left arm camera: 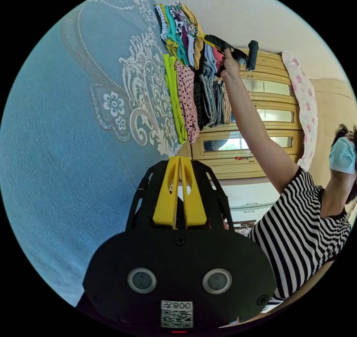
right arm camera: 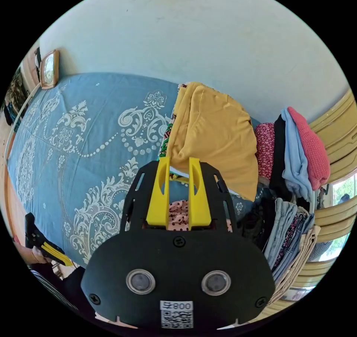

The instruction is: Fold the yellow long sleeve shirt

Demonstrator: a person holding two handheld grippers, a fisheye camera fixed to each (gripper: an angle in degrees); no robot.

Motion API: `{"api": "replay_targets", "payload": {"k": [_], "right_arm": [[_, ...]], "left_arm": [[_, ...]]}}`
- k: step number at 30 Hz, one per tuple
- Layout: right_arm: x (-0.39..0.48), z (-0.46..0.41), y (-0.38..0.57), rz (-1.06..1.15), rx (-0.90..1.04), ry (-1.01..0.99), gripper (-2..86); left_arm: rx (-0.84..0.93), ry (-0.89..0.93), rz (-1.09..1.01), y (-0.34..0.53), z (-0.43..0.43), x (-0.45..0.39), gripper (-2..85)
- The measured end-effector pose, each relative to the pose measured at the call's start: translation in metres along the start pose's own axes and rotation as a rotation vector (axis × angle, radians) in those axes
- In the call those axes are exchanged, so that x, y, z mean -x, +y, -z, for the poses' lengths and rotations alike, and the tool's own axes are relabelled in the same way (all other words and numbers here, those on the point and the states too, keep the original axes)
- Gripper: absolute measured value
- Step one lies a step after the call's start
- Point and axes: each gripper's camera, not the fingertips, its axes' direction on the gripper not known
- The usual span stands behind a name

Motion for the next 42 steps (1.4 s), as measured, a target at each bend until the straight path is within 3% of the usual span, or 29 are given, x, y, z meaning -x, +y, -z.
{"api": "replay_targets", "payload": {"k": [5, 8, 14, 18, 25, 31, 34, 42], "right_arm": [[0.021, -0.038, 0.005, -0.048, 0.096, 0.034, 1.7], [0.021, -0.045, 0.017, -0.124, 0.086, -0.068, 1.1], [0.032, -0.005, 0.046, -0.156, -0.084, -0.259, 0.6], [0.073, 0.048, 0.075, -0.044, -0.215, -0.414, 0.6], [0.194, 0.108, 0.206, 0.210, -0.262, -0.671, 0.6], [0.251, 0.095, 0.338, 0.171, -0.158, -0.835, 0.6], [0.258, 0.088, 0.384, 0.136, -0.152, -0.892, 0.6], [0.264, 0.055, 0.467, 0.100, -0.058, -0.782, 0.6]], "left_arm": [[-0.005, 0.028, 0.005, 0.019, 0.030, -0.022, 0.2], [-0.021, 0.056, 0.008, 0.032, 0.050, -0.039, 0.1], [-0.062, 0.078, -0.006, 0.063, 0.098, -0.082, 0.2], [-0.119, 0.074, -0.040, 0.090, 0.143, -0.122, 0.3], [-0.301, 0.018, -0.130, 0.156, 0.244, -0.196, 1.3], [-0.382, -0.041, -0.077, 0.240, 0.310, -0.227, 6.9], [-0.389, 0.102, -0.002, 0.279, 0.316, -0.221, 9.0], [-0.538, 0.452, 0.142, 0.355, 0.309, -0.217, 7.0]]}}
